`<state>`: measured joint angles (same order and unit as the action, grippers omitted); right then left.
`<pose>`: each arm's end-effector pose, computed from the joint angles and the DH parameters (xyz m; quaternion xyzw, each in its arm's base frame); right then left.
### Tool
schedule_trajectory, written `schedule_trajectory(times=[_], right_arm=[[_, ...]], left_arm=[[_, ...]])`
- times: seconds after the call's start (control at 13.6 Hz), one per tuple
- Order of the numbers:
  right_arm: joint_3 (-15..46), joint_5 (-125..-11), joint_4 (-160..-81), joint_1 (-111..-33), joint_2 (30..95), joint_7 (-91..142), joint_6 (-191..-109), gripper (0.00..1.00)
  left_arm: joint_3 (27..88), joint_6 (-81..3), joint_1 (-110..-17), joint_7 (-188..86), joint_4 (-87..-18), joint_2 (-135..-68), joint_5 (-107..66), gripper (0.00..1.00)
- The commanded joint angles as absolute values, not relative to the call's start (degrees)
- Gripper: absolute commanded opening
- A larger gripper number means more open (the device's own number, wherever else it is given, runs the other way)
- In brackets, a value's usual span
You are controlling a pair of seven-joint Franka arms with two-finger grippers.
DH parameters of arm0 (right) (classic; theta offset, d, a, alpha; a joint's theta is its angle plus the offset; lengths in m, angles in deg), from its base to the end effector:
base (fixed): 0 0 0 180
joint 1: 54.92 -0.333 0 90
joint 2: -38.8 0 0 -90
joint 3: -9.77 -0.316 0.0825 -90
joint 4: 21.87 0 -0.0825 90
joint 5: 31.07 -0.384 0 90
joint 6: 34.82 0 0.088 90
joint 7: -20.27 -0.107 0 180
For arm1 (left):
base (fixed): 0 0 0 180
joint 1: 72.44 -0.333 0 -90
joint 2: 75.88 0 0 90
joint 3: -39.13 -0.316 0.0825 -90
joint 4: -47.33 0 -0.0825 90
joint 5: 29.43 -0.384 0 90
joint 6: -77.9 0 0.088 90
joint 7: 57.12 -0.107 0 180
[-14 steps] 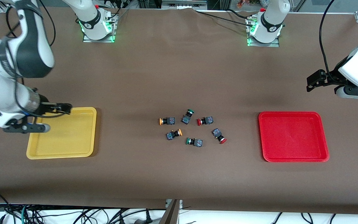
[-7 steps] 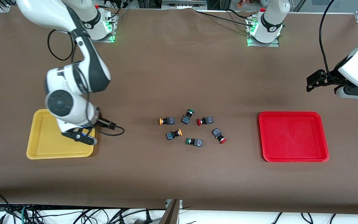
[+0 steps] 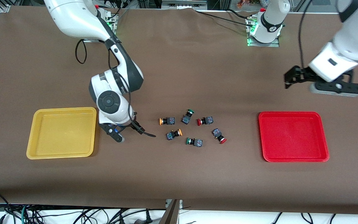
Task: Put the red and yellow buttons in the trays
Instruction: 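Reach the right gripper to a yellow button while the left gripper reaches a red button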
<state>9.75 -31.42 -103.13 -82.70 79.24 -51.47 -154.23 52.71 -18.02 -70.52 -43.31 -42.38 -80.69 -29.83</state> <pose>0.6381 0.3367 0.2780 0.9266 -0.3755 -0.0150 0.0135 0.5683 -0.1512 0.5894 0.9998 -0.0145 0.0113 0.0095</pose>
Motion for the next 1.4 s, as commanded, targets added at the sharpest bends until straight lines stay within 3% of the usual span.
schedule_trajectory(times=[0.0,0.44,0.81,1.33], right_arm=[[10.04,-32.48,-102.64,-85.41,81.86,-60.39,-158.2,1.0],[10.04,-32.56,-102.55,-89.63,86.17,-75.08,-166.03,1.0],[10.04,-32.56,-102.55,-91.74,86.7,-79.31,-166.48,1.0],[10.04,-34.84,-102.55,-93.68,87.67,-83.09,-166.48,1.0]], left_arm=[[58.36,-21.14,-70.07,-30.71,-41.18,-84.48,-30.83,1.0],[59.0,-26.95,-63.22,-19.26,-39.96,-90.9,-32.85,1.0],[58.56,-28.44,-63.04,-14.5,-34.77,-100.03,-32.94,1.0],[58.38,-40.74,-61.98,5.95,-34.76,-112.6,-41.46,1.0]])
